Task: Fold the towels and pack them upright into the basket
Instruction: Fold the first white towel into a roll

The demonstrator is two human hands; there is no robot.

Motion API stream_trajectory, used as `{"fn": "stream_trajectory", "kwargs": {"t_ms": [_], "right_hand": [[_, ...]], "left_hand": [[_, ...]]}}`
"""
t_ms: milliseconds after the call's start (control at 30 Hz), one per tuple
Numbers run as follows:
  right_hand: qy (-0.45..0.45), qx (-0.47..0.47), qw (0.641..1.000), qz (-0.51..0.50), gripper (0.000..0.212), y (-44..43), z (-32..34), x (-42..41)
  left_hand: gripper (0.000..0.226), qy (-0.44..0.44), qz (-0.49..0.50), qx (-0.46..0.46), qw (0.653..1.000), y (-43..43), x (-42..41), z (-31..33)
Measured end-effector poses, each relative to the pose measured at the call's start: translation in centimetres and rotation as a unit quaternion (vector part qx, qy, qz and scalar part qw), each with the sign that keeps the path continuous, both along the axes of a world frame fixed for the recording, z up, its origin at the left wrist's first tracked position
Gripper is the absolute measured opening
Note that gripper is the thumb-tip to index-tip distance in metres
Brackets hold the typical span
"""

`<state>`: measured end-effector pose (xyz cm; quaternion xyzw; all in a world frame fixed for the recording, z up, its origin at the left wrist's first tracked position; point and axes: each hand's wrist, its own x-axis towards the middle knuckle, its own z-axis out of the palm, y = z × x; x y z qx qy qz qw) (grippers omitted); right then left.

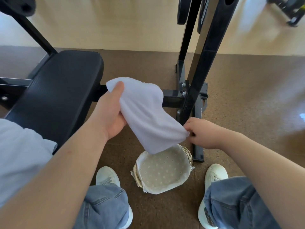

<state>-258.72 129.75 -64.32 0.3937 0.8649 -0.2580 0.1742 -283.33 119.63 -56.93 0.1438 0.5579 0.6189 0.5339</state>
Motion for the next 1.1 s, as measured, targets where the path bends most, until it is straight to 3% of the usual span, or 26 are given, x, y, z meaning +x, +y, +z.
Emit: {"fn": "stream_trajectory", "kwargs": {"t_ms": [67, 167, 233, 400, 533, 667, 767, 867, 933, 1000, 1067, 1100], "right_hand": [[0.001, 0.019, 1.000, -0.009, 0.007, -0.1, -0.2, 0.0], [0.003, 0.024, 1.000, -0.017, 0.015, -0.3, -0.3, 0.0], [0.014, 0.025, 0.999, -0.032, 0.018, -0.5, -0.3, -0.1], [0.027, 0.018, 0.999, -0.008, 0.017, -0.7, -0.6, -0.3], [0.029, 0.028, 0.999, 0.013, 0.029, -0.6, -0.6, -0.6], [-0.015, -0.019, 1.000, 0.018, 0.017, -1.0, -0.4, -0.6], [0.040, -0.053, 0.998, -0.018, 0.017, -1.5, -0.1, -0.7], [0.081, -0.041, 0.993, -0.071, 0.034, -1.4, 0.6, -1.3], [0.038, -0.073, 0.992, -0.096, 0.042, -1.1, 0.6, -1.0], [-0.069, -0.111, 0.988, -0.085, 0.047, -1.0, 0.3, -0.4], [-0.155, -0.069, 0.985, -0.041, 0.061, -0.9, 0.1, 0.0], [-0.149, -0.037, 0.987, -0.038, 0.070, -0.7, 0.1, 0.0]], "left_hand": [[0.034, 0.145, -0.031, 0.011, 0.989, 0.1, 0.0, -0.7], [0.032, 0.450, -0.084, 0.012, 0.889, -0.1, 0.3, -1.6], [0.028, 0.524, -0.102, 0.001, 0.845, -0.3, 0.7, -2.0], [0.023, 0.548, -0.122, -0.015, 0.827, -0.2, 0.8, -2.6], [0.024, 0.559, -0.131, -0.018, 0.818, -0.1, 0.6, -2.8], [0.030, 0.566, -0.133, -0.019, 0.813, -0.1, 0.6, -3.1], [0.028, 0.573, -0.126, -0.018, 0.809, 0.0, 0.6, -3.2], [0.031, 0.572, -0.093, -0.021, 0.814, 0.1, 0.2, -3.1], [0.035, 0.568, -0.075, -0.027, 0.819, 0.1, 0.0, -3.0], [0.038, 0.562, -0.073, -0.031, 0.823, 0.1, 0.1, -2.8], [0.039, 0.547, -0.089, -0.026, 0.832, 0.1, 0.3, -2.7], [0.038, 0.537, -0.104, -0.021, 0.837, 0.1, 0.4, -2.7]]}}
